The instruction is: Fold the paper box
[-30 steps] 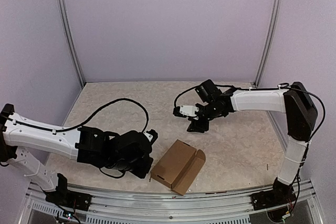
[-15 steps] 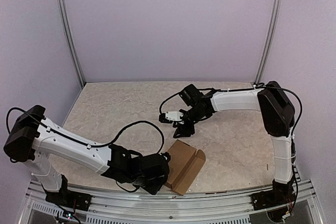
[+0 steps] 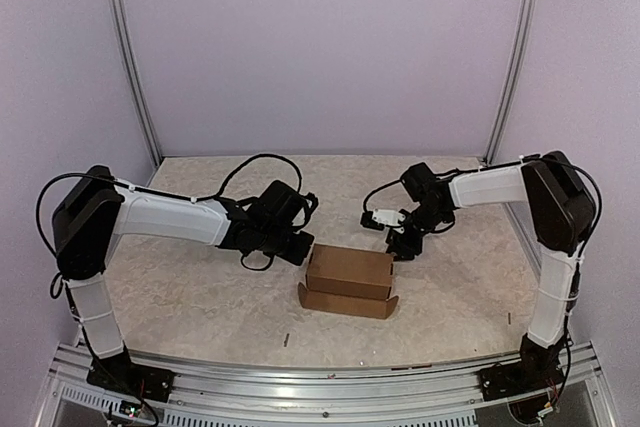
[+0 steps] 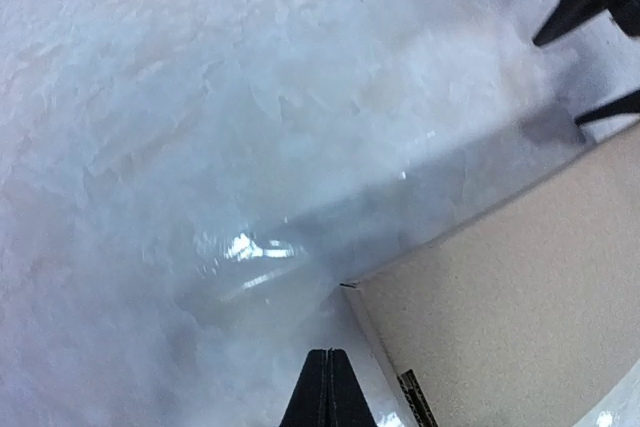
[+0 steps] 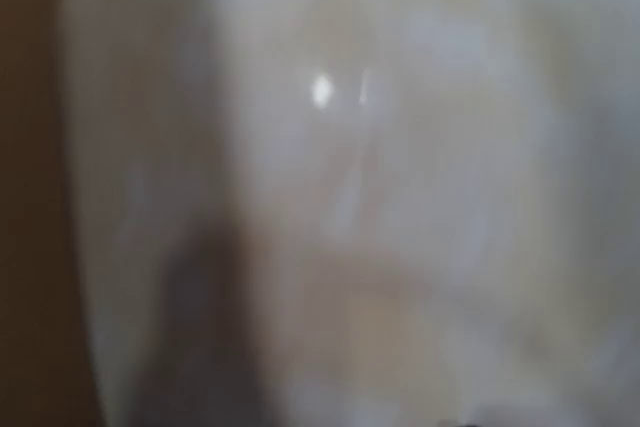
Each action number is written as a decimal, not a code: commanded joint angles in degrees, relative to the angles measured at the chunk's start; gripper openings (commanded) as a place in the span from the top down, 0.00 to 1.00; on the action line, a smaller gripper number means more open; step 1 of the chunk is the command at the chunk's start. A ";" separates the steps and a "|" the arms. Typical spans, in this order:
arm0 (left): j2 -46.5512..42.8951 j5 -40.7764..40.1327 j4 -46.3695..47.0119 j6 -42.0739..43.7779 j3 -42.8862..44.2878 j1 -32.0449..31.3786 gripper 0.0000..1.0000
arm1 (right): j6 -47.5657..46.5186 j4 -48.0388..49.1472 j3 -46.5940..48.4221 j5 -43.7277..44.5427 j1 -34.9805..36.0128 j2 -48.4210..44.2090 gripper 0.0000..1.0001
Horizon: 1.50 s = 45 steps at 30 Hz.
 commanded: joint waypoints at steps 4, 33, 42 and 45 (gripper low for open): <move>3.71 1.59 3.37 9.18 4.74 1.81 0.95 | -0.25 0.60 -16.91 0.66 -1.77 -15.66 0.43; 5.48 8.84 -3.98 -7.71 12.11 1.54 0.44 | -22.76 2.26 -33.03 6.61 15.56 -38.89 0.00; 6.19 12.89 -2.85 -7.88 10.57 1.57 0.52 | -22.02 6.99 -33.89 6.44 17.91 -37.03 0.13; 6.34 13.41 -2.71 -7.23 10.62 1.62 0.54 | -23.29 7.40 -34.57 6.90 18.98 -35.67 0.14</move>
